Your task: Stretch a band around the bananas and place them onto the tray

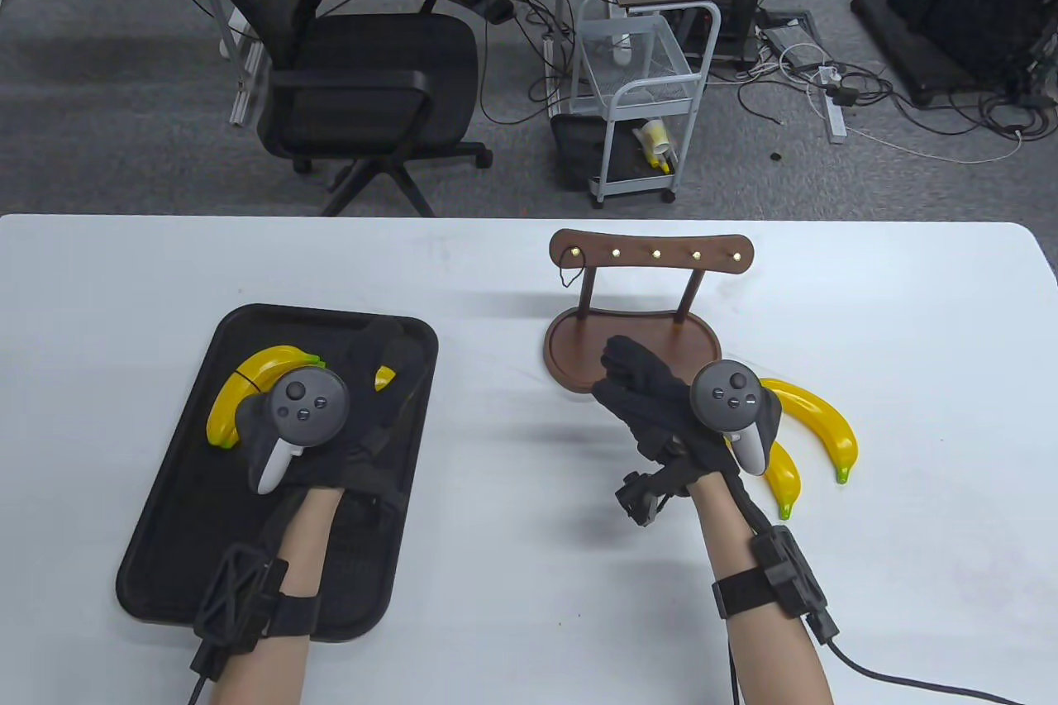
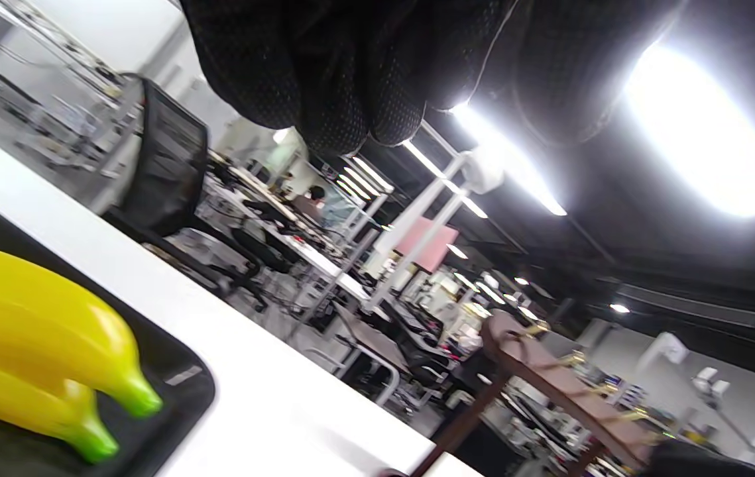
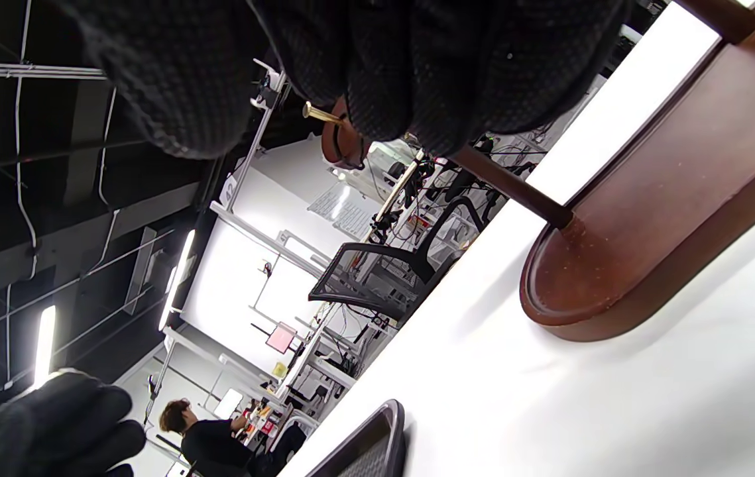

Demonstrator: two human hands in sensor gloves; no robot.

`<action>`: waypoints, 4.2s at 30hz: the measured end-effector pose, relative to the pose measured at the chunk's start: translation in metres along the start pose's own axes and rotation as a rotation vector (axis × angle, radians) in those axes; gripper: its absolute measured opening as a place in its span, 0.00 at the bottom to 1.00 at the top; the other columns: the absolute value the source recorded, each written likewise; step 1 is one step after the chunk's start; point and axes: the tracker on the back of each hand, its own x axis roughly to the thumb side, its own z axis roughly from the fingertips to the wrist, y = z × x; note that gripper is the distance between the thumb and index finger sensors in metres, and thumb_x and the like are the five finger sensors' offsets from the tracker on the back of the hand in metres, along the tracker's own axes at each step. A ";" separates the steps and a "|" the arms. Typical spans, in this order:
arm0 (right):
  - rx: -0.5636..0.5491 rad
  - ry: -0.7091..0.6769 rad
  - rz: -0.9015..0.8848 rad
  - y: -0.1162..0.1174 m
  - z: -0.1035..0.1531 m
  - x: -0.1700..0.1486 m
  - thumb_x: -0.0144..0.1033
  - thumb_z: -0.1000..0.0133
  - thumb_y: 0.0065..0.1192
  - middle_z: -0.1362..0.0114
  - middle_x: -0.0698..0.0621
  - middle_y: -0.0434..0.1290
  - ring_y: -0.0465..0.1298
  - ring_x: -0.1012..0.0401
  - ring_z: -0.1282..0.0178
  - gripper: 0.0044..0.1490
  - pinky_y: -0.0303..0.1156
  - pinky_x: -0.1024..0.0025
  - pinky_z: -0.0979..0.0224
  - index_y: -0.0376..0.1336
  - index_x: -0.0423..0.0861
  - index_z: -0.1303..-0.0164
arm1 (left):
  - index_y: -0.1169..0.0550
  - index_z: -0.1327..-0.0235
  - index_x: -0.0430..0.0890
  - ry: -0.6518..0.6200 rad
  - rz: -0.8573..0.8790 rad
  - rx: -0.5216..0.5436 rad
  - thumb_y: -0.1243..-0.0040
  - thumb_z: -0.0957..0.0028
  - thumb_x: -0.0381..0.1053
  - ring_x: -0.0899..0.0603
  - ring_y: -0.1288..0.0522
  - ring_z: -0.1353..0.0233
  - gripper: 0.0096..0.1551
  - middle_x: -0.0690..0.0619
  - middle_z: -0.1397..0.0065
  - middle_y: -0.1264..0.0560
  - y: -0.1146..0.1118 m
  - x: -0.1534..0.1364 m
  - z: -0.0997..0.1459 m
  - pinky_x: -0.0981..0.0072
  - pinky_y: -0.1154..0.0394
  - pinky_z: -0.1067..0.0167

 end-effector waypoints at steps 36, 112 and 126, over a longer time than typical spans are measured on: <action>-0.206 0.427 -0.464 0.057 -0.099 -0.023 0.48 0.40 0.62 0.27 0.43 0.72 0.77 0.47 0.33 0.36 0.74 0.50 0.36 0.61 0.42 0.25 | 0.43 0.16 0.54 -0.102 0.147 -0.224 0.47 0.33 0.64 0.40 0.34 0.15 0.36 0.53 0.11 0.39 -0.052 0.009 -0.001 0.47 0.38 0.18; 0.409 -0.113 -0.094 0.064 0.002 0.040 0.39 0.37 0.61 0.46 0.44 0.83 0.84 0.49 0.52 0.23 0.78 0.51 0.50 0.72 0.37 0.42 | 0.41 0.17 0.54 -0.144 0.138 -0.312 0.41 0.40 0.67 0.39 0.33 0.15 0.42 0.53 0.12 0.38 -0.065 0.014 -0.001 0.46 0.37 0.19; 0.546 -0.073 -0.164 0.072 0.000 0.031 0.41 0.38 0.62 0.53 0.46 0.85 0.85 0.52 0.59 0.22 0.79 0.53 0.56 0.75 0.37 0.48 | 0.40 0.18 0.55 -0.217 0.122 -0.374 0.39 0.49 0.70 0.40 0.32 0.16 0.48 0.54 0.12 0.36 -0.073 0.022 0.000 0.46 0.36 0.19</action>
